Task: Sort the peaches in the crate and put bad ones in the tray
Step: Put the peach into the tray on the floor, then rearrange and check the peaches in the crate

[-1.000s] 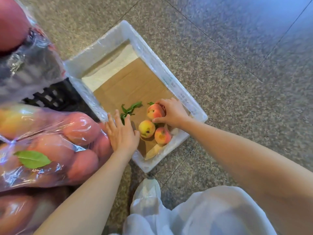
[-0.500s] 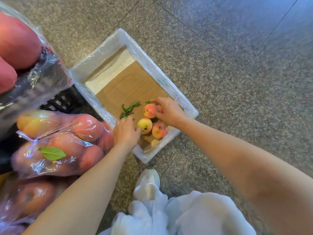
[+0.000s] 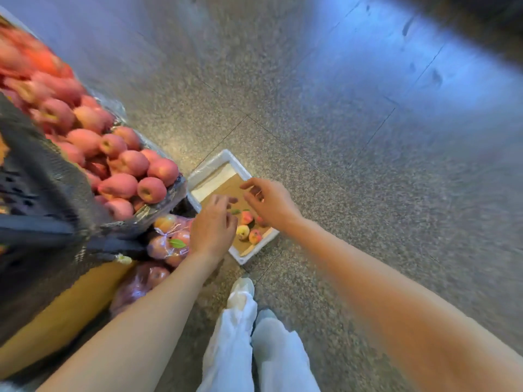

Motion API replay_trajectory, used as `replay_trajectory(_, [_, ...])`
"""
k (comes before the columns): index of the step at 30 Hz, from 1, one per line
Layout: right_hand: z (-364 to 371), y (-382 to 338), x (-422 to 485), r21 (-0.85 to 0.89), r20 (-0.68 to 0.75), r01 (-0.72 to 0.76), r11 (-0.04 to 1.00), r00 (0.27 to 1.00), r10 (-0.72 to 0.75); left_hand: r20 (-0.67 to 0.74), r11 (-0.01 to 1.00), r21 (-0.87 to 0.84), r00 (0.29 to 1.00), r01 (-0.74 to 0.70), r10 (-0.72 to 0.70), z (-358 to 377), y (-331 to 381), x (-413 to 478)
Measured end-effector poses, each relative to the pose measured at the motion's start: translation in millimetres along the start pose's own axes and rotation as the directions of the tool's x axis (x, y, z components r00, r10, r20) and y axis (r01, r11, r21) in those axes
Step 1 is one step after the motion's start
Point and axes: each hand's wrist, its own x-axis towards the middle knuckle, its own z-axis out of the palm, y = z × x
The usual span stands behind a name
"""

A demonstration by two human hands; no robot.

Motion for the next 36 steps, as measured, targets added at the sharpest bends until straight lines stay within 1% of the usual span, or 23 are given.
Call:
replay_trajectory(1, [-17, -37, -14, -0.014, -0.003, 0.037, 0.999, 0.999, -0.037, -0.046, 1.0, 0.01, 0.999, -0.014, 0.014, -39, 13, -14])
replay_trajectory(3, [-37, -83, -30, -0.039, -0.022, 0.103, 0.994, 0.994, -0.104, -0.115, 0.997, 0.058, 0.992, -0.048, 0.055, -85, 27, -32])
replay_trajectory(6, [-60, -171, -57, -0.055, 0.025, 0.241, 0.969, 0.97, -0.24, -0.21, 0.981, 0.185, 0.973, -0.062, 0.101, -171, 41, -63])
replay_trajectory(9, [-61, -246, -77, -0.097, 0.071, 0.383, 0.919, 0.923, -0.377, -0.321, 0.947, 0.293, 0.919, -0.132, 0.228, -240, 44, -95])
replay_trajectory(11, [-51, -284, -90, -0.117, 0.086, 0.481, 0.869, 0.877, -0.473, -0.37, 0.911, 0.385, 0.879, -0.15, 0.301, -278, 37, -118])
replay_trajectory(13, [-32, -313, -102, -0.15, 0.114, 0.573, 0.806, 0.819, -0.562, -0.406, 0.885, 0.458, 0.866, -0.085, 0.293, -307, 22, -143])
replay_trajectory(16, [2, -344, -112, -0.175, 0.192, 0.683, 0.709, 0.73, -0.656, -0.481, 0.882, 0.457, 0.867, 0.118, 0.133, -334, -15, -178])
replay_trajectory(17, [13, -353, -114, -0.189, 0.233, 0.694, 0.695, 0.719, -0.655, -0.492, 0.877, 0.445, 0.868, 0.181, 0.071, -340, -27, -188])
replay_trajectory(19, [33, -370, -116, -0.259, 0.294, 0.691, 0.675, 0.722, -0.627, -0.475, 0.864, 0.431, 0.879, 0.261, -0.028, -350, -53, -209])
replay_trajectory(20, [42, -377, -117, -0.307, 0.311, 0.682, 0.664, 0.731, -0.608, -0.448, 0.863, 0.425, 0.892, 0.274, -0.063, -354, -65, -218])
replay_trajectory(22, [59, -386, -120, -0.441, 0.332, 0.646, 0.623, 0.762, -0.556, -0.385, 0.89, 0.384, 0.919, 0.245, -0.086, -361, -90, -235])
replay_trajectory(24, [73, -393, -124, -0.585, 0.312, 0.578, 0.569, 0.808, -0.5, -0.33, 0.93, 0.328, 0.943, 0.165, -0.051, -369, -109, -250])
replay_trajectory(25, [78, -396, -126, -0.625, 0.284, 0.538, 0.565, 0.831, -0.478, -0.309, 0.946, 0.302, 0.951, 0.122, -0.024, -374, -117, -257])
replay_trajectory(28, [87, -408, -132, -0.677, 0.207, 0.452, 0.581, 0.875, -0.438, -0.222, 0.976, 0.218, 0.974, -0.002, 0.052, -387, -138, -270])
replay_trajectory(30, [90, -419, -134, -0.725, 0.175, 0.396, 0.563, 0.897, -0.405, -0.171, 0.985, 0.159, 0.98, -0.071, 0.099, -397, -151, -273])
replay_trajectory(32, [94, -434, -134, -0.784, 0.159, 0.327, 0.528, 0.928, -0.338, -0.185, 0.992, 0.087, 0.977, -0.092, 0.107, -408, -164, -274])
replay_trajectory(34, [101, -450, -131, -0.829, 0.155, 0.276, 0.487, 0.949, -0.273, -0.246, 0.994, 0.066, 0.964, -0.091, 0.105, -423, -177, -275])
replay_trajectory(36, [111, -465, -125, -0.814, 0.154, 0.274, 0.513, 0.952, -0.263, -0.324, 0.991, 0.108, 0.939, -0.081, 0.112, -439, -190, -275])
